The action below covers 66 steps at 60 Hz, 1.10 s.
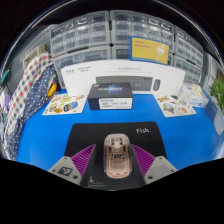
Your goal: Arrange mouse
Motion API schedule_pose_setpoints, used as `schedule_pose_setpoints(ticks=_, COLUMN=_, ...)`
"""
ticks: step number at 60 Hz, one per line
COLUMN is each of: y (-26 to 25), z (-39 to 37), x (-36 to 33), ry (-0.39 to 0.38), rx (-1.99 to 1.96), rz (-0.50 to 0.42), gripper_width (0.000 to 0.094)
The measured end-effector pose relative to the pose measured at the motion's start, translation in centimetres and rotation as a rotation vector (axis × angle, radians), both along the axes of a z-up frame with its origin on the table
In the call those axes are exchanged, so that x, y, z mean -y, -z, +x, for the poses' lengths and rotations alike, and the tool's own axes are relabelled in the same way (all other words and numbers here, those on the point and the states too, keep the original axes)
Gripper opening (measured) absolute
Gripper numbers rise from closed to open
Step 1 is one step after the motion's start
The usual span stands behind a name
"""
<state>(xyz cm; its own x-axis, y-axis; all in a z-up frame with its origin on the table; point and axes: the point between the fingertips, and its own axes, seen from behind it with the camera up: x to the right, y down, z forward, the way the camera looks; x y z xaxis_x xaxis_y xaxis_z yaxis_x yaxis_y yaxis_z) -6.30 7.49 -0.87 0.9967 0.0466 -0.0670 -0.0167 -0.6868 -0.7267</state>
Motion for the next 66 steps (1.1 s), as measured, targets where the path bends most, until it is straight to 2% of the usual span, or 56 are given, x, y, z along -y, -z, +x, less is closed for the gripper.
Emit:
schedule_pose_setpoints(ticks=2, y=-0.2, z=-0.2, x=0.2, ry=-0.001, rx=-0.001, rz=-0.011, gripper_width=0.0782)
schedule_pose_setpoints(ticks=8, y=-2.4, z=0.4, x=0.8, ry=0.014, rx=0.046, rz=0.004, gripper_width=0.0850)
schedule_pose_setpoints(ticks=26, y=-16.4, z=1.8, x=7.2, ry=0.075, rx=0.030, rz=0.174, gripper_width=0.0856)
schedule_pose_setpoints(ticks=39, y=-22.8, z=3.0, x=13.1, ry=0.100, rx=0.045, rz=0.247, gripper_width=0.0860)
schedule_pose_setpoints(ticks=48, y=-24.5, z=3.0, x=16.1, ry=0.093, rx=0.067, rz=0.269, gripper_width=0.0857)
schedule_pose_setpoints(ticks=66, y=-24.2, z=2.8, x=19.6, ry=0.081, rx=0.083, rz=0.253, gripper_width=0.0855)
